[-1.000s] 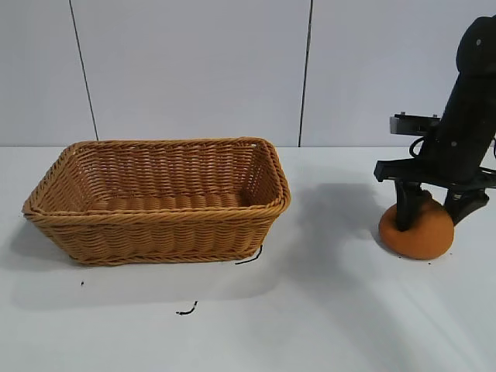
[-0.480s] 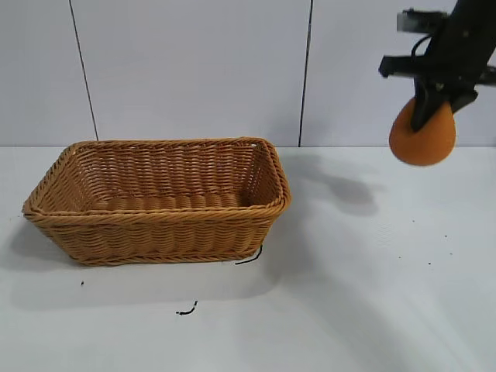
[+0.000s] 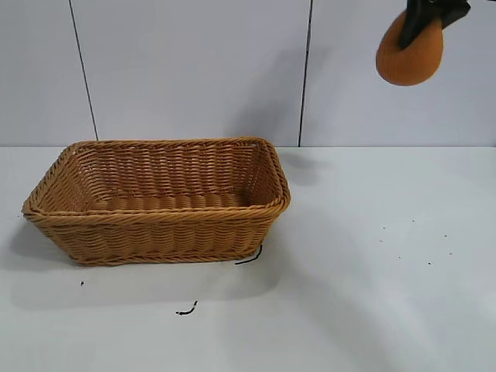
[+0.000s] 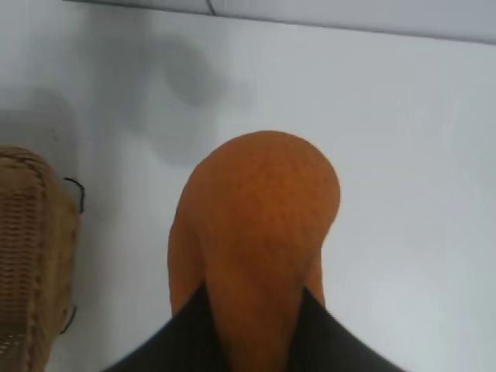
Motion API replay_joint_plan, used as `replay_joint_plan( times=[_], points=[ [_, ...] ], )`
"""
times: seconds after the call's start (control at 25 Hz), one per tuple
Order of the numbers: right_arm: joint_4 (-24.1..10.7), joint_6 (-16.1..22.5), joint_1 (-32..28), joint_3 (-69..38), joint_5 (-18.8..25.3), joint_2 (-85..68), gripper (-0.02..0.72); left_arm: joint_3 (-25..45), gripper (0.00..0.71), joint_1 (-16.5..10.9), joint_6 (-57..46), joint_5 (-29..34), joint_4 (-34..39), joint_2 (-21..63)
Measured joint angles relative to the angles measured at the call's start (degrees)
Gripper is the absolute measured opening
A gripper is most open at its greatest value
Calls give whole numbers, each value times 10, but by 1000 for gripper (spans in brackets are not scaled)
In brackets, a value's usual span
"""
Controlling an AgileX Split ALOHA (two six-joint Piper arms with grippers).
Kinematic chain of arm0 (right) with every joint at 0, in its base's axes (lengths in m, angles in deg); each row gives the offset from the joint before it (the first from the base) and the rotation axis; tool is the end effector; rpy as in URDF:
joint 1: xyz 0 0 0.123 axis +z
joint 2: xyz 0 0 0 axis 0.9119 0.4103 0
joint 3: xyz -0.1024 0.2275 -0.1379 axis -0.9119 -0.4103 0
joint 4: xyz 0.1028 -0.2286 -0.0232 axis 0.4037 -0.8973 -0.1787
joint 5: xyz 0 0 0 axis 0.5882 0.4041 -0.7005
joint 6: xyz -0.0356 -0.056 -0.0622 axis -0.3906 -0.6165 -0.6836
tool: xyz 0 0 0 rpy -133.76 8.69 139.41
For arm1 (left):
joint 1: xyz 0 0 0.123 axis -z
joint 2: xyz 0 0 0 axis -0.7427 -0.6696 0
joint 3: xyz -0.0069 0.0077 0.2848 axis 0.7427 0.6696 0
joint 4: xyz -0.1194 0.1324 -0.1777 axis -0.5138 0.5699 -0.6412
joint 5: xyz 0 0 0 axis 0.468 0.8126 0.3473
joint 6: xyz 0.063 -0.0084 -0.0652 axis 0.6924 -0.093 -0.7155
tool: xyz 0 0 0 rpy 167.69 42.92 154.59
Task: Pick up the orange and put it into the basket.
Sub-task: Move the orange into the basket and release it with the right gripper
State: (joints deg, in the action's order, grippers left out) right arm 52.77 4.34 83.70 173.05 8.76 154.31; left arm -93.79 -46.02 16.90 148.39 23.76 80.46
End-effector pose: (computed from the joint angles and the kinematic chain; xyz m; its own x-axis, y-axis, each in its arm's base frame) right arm 0.4309 0.1506 0.3365 -0.8322 -0.2178 -0.5098 -0.3232 0.9378 0.1270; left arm -0.0066 -0.0041 0.2775 -0.4569 -0.0110 -0.8894 0.0645 0.9969 -0.0455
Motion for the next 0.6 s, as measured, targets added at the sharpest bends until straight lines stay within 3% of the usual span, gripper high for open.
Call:
replay_joint_plan(
  times=[0.32, 0.6],
  points=[
    [-8, 0, 137, 2, -82, 14, 78, 0, 639, 0, 0, 1, 0, 0],
    [-12, 0, 176, 2, -137, 99, 78, 0, 639, 0, 0, 1, 0, 0]
  ],
)
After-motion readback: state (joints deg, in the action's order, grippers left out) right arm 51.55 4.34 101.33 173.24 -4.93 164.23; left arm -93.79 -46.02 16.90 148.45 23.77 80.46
